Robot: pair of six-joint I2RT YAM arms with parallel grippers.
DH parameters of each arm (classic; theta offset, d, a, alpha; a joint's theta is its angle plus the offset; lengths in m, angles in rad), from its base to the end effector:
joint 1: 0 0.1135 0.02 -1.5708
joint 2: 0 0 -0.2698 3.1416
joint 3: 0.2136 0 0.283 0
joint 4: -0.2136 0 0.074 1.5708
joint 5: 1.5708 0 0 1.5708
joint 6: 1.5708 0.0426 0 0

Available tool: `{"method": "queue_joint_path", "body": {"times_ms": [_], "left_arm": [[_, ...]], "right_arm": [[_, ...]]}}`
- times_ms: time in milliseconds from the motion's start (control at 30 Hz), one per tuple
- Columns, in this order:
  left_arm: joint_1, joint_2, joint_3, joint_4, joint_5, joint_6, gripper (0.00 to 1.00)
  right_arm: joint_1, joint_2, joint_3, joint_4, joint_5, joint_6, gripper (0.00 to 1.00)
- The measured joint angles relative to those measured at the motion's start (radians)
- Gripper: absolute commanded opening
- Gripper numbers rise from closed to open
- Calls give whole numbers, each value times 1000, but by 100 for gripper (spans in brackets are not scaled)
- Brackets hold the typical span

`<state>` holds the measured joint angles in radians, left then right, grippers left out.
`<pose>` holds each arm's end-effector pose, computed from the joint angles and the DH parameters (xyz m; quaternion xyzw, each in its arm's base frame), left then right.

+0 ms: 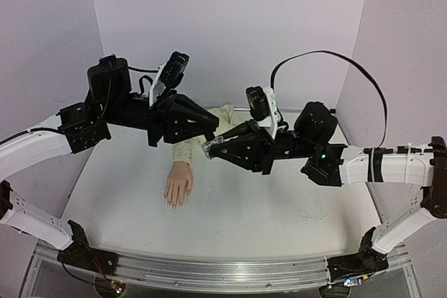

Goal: Paint the nails

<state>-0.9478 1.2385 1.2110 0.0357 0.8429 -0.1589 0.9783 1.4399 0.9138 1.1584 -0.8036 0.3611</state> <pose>0.1565 -0.2723 0.4217 0.5151 0.4816 -0.5856 0.3998 0.1631 0.2972 0.3552 -0.4587 0.2906 0.6482 0.5338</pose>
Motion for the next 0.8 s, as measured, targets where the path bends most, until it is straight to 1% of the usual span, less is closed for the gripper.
{"method": "queue_joint_path", "body": {"times_ms": [100, 167, 200, 267, 333, 367, 433, 567, 633, 667, 700, 800], "left_arm": [[-8, 35, 29, 21, 106, 10, 0], [-8, 49, 32, 25, 145, 13, 1], [-8, 52, 32, 24, 153, 14, 8], [-9, 54, 30, 14, 144, 14, 31], [-13, 49, 20, 5, 115, 11, 51], [-14, 36, 5, -10, 98, 7, 58], [-13, -2, -36, -39, 29, -6, 67], [-8, -86, -95, -84, -111, -32, 79], [-7, -119, -105, -93, -160, -51, 81], [-7, -129, -105, -93, -185, -61, 85], [-7, -134, -105, -92, -206, -76, 86], [-7, -120, -95, -97, -291, -131, 89]], "right_arm": [[2, 0, -12, 61, -72, 87, 0], [2, 0, -27, 82, -92, 125, 0], [2, 0, -36, 93, -95, 137, 0], [2, -7, -56, 104, -87, 146, 0], [-2, -19, -75, 109, -75, 144, 0], [-9, -32, -89, 121, -64, 135, 0], [-32, -76, -108, 122, -33, 104, 0], [-55, -166, -116, 65, 61, -13, 0], [-55, -188, -116, 30, 103, -72, 0], [-55, -195, -116, 6, 132, -109, 0], [-54, -195, -116, -13, 156, -134, 0], [-52, -191, -116, -84, 257, -202, 0]]}}
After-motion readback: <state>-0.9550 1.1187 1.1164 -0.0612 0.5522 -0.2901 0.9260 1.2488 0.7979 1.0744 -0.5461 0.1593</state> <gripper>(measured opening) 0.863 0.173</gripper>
